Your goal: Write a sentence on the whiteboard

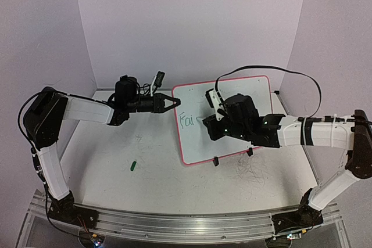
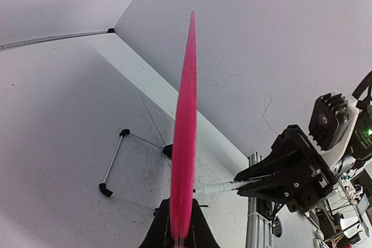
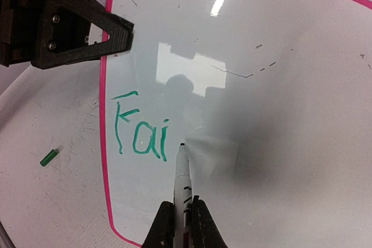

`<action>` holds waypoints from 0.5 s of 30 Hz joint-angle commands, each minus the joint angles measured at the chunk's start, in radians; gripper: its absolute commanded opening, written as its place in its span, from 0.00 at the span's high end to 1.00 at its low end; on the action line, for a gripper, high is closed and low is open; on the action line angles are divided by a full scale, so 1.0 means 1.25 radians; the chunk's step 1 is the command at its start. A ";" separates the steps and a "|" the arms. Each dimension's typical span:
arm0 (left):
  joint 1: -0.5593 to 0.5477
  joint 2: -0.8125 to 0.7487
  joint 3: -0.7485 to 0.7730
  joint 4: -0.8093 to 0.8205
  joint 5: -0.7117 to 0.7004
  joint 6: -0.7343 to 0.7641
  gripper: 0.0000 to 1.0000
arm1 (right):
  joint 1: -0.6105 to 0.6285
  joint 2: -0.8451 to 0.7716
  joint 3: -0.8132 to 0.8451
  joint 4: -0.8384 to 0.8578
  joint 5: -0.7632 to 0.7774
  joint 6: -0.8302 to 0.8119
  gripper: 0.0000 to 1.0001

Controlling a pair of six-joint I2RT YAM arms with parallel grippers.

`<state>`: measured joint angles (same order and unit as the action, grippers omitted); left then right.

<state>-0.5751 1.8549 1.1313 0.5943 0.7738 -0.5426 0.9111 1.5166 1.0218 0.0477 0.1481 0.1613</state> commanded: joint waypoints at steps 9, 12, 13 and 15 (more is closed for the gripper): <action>-0.010 0.001 0.028 -0.016 -0.006 0.005 1.00 | -0.005 0.019 0.060 0.043 -0.006 -0.013 1.00; -0.010 0.004 0.032 -0.016 -0.005 0.005 1.00 | -0.005 0.027 0.066 0.043 0.009 -0.015 1.00; -0.010 0.006 0.033 -0.016 -0.004 0.005 1.00 | -0.005 0.030 0.068 0.043 0.011 -0.016 1.00; -0.010 0.007 0.034 -0.016 -0.003 0.005 1.00 | -0.005 0.037 0.075 0.043 0.013 -0.016 1.00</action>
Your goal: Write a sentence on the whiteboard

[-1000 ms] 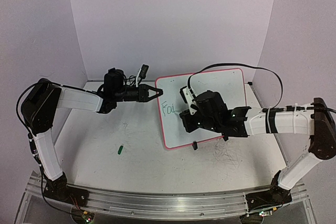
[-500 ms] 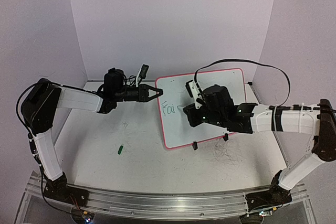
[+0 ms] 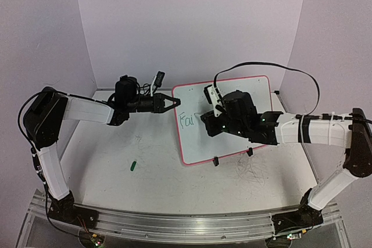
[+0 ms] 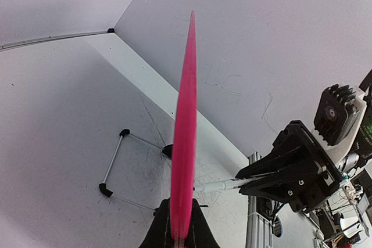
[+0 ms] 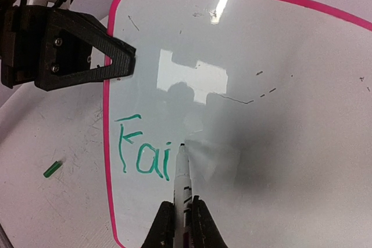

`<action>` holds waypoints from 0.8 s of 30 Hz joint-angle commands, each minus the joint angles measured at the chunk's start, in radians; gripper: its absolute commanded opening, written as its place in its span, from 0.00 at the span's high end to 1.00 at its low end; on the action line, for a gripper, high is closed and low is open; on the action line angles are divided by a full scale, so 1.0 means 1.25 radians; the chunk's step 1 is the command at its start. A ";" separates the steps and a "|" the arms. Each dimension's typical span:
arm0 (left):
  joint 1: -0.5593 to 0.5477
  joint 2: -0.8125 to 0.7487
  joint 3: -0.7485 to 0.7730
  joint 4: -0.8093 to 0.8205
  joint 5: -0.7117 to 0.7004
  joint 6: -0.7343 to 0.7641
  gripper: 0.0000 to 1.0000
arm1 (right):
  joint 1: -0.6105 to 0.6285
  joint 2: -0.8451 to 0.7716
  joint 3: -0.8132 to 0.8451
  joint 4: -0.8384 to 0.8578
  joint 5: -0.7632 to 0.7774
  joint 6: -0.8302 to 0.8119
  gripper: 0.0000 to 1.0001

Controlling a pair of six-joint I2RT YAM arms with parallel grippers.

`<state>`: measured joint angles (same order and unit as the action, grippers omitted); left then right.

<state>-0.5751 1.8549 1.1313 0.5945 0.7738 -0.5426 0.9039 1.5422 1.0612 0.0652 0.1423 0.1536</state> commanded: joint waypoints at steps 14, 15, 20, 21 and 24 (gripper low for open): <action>-0.010 0.007 0.034 -0.017 -0.002 0.007 1.00 | 0.001 0.028 0.049 0.032 0.048 -0.010 1.00; -0.010 0.008 0.034 -0.016 -0.002 0.007 1.00 | 0.001 0.030 0.048 0.032 0.048 -0.010 1.00; -0.010 0.008 0.034 -0.016 -0.002 0.008 1.00 | 0.001 0.030 0.037 0.027 0.047 -0.009 1.00; -0.010 0.008 0.034 -0.016 -0.002 0.008 1.00 | 0.001 0.030 0.034 0.024 0.050 -0.008 1.00; -0.010 0.009 0.035 -0.016 -0.002 0.008 1.00 | 0.001 0.025 0.021 0.017 0.050 -0.005 1.00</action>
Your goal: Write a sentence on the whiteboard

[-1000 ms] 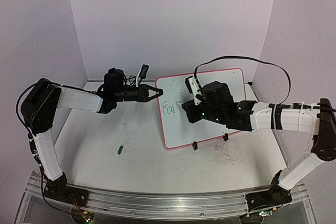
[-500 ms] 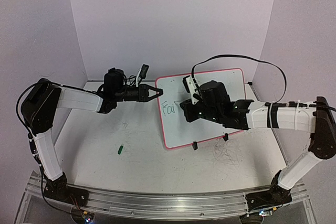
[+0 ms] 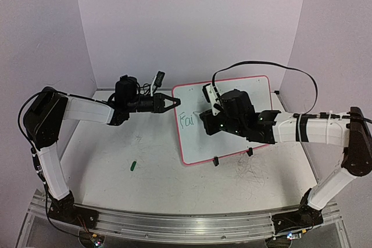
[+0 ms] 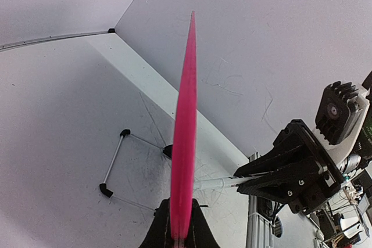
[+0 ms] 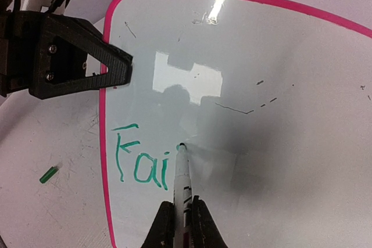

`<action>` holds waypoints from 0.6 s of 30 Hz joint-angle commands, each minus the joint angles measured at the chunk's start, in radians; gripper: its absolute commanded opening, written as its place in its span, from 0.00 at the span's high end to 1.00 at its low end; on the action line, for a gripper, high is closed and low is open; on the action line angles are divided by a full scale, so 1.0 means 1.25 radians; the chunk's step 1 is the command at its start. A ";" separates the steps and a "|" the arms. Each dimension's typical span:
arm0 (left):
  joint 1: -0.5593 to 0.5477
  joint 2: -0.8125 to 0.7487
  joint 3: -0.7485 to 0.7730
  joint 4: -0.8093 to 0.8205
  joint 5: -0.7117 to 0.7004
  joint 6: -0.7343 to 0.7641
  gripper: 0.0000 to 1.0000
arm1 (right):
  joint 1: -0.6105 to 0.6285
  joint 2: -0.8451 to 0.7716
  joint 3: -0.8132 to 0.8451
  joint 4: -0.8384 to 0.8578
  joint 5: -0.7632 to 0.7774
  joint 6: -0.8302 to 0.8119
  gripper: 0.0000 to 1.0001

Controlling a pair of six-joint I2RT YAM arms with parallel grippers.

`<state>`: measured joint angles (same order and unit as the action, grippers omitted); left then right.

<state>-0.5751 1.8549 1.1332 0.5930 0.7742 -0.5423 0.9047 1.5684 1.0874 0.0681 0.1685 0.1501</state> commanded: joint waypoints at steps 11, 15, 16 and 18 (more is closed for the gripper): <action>-0.010 0.007 0.032 -0.015 -0.003 0.008 1.00 | 0.001 -0.017 -0.049 -0.001 0.013 0.015 1.00; -0.010 0.007 0.033 -0.015 -0.003 0.008 1.00 | 0.001 -0.024 -0.063 -0.004 0.007 0.024 1.00; -0.010 0.007 0.033 -0.015 -0.003 0.008 1.00 | 0.001 -0.025 -0.067 -0.005 0.005 0.026 1.00; -0.010 0.007 0.034 -0.015 -0.003 0.008 1.00 | 0.001 -0.029 -0.075 -0.006 0.002 0.031 1.00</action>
<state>-0.5747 1.8549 1.1332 0.5861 0.7727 -0.5406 0.9134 1.5548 1.0249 0.0826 0.1585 0.1653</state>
